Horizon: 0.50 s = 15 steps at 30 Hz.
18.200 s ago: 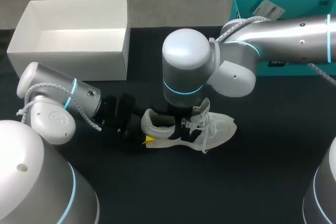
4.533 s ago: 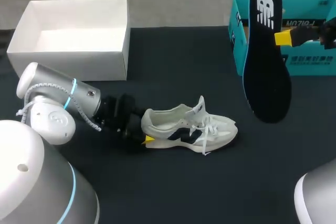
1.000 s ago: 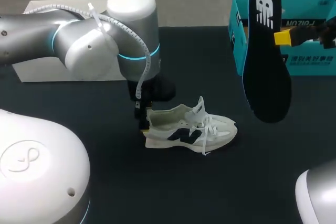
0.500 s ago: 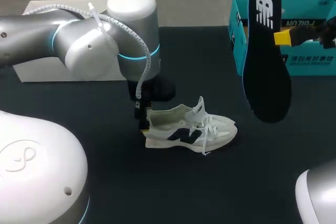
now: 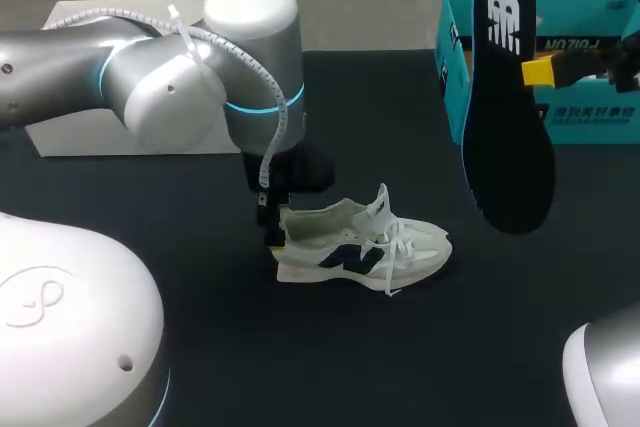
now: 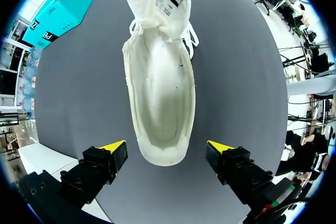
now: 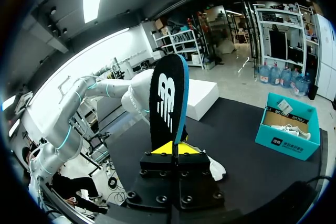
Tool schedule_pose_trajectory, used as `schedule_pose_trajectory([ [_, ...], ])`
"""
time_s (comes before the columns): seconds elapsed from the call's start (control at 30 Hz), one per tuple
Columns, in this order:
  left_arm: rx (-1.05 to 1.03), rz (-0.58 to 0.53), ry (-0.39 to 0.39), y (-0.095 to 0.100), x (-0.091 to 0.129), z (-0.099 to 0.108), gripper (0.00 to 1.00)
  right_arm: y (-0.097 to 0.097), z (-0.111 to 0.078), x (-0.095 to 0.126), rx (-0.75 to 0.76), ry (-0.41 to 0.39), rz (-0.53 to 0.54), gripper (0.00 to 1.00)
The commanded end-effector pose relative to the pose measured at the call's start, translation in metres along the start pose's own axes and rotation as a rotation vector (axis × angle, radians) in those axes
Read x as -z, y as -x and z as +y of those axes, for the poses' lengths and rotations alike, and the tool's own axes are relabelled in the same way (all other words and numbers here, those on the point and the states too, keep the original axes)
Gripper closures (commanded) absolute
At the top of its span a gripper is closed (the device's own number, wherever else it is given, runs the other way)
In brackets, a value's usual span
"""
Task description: Take the shoe out of the shoebox, open the shoe tongue, remove and reinsert the insole, then place the shoe into the shoebox
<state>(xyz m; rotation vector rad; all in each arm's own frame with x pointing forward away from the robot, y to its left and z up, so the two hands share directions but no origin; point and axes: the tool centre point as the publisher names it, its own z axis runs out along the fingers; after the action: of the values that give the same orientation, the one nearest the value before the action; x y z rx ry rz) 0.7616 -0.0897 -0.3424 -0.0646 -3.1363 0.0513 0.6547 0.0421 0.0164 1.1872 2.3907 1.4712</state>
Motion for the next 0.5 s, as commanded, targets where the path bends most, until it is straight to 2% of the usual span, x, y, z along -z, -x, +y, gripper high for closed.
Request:
schedule_pose_trajectory([
  [0.03, -0.006, -0.013, -0.014, 0.004, 0.006, -0.001, 0.0, 0.001, 0.003, -0.002, -0.001, -0.005, 0.001, 1.0],
  [0.2, -0.032, -0.021, -0.027, 0.005, 0.018, -0.007, 0.0, 0.001, 0.003, -0.002, -0.001, -0.005, 0.001, 1.0],
  [0.5, -0.07, -0.052, -0.043, 0.016, 0.026, -0.022, 0.0, 0.001, 0.003, -0.002, -0.001, -0.005, 0.001, 1.0],
])
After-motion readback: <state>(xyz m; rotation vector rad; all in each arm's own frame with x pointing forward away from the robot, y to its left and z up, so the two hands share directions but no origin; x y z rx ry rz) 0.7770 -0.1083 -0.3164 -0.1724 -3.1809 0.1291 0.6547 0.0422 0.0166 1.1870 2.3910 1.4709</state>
